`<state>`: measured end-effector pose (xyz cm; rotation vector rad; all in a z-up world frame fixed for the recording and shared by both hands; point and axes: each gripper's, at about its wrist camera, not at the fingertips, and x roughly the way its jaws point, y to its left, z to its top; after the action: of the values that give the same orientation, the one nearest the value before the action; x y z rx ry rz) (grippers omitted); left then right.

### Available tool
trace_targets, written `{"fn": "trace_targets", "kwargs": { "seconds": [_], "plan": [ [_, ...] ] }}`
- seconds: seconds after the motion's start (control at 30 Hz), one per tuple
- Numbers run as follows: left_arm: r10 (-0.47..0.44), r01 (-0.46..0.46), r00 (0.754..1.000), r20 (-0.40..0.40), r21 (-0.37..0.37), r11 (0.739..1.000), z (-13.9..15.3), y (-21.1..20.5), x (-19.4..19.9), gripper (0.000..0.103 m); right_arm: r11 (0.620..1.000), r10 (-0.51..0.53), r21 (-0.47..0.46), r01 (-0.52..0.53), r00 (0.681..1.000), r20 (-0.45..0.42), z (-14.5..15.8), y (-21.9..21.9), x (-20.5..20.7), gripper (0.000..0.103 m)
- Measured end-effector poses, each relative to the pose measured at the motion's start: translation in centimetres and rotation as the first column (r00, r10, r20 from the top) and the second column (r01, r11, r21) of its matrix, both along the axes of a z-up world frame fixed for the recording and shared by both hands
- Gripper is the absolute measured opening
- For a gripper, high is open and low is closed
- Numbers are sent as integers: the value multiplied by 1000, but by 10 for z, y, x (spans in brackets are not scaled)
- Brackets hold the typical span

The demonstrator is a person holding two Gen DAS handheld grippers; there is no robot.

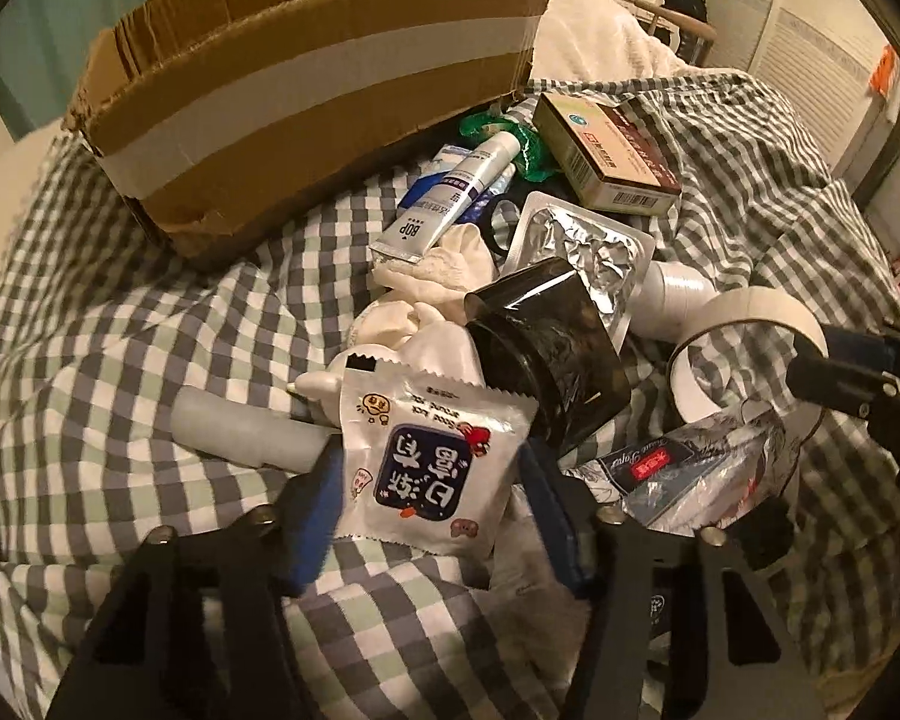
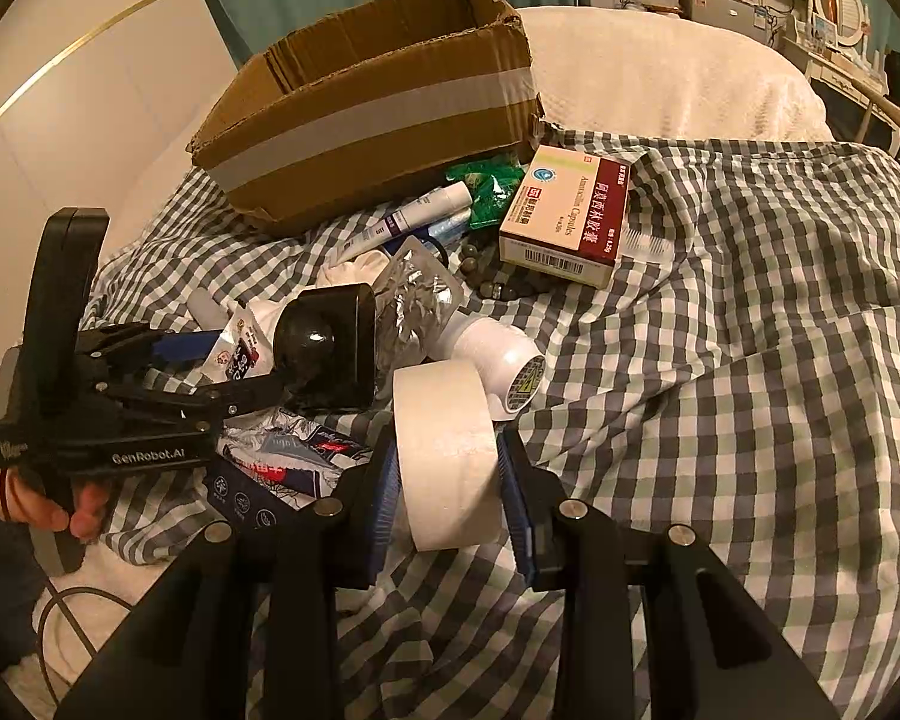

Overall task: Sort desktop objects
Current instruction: 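Grasp the white snack packet with the left tool while the right tool grasps the white tape roll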

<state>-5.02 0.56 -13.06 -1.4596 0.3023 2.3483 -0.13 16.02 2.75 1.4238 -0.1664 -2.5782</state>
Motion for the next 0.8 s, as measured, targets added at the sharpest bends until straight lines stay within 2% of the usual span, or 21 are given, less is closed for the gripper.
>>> {"fn": "trace_targets", "kwargs": {
  "seconds": [0.07,0.17,0.4,0.8],
  "plan": [
    [5,-5,1000,-17,1,1000,4,-3,2,48,1000,0,-2,0,1000,-1,0,1,1,31],
    [19,-18,1000,-18,18,1000,8,-8,4,44,1000,-2,-6,2,1000,-3,1,2,2,31],
    [37,-36,999,-28,49,998,17,-12,7,41,1000,-10,-3,10,1000,-28,6,4,3,31],
    [77,-53,984,-158,154,987,55,-22,14,41,1000,-22,17,24,990,-137,44,4,11,31]
  ]
}}
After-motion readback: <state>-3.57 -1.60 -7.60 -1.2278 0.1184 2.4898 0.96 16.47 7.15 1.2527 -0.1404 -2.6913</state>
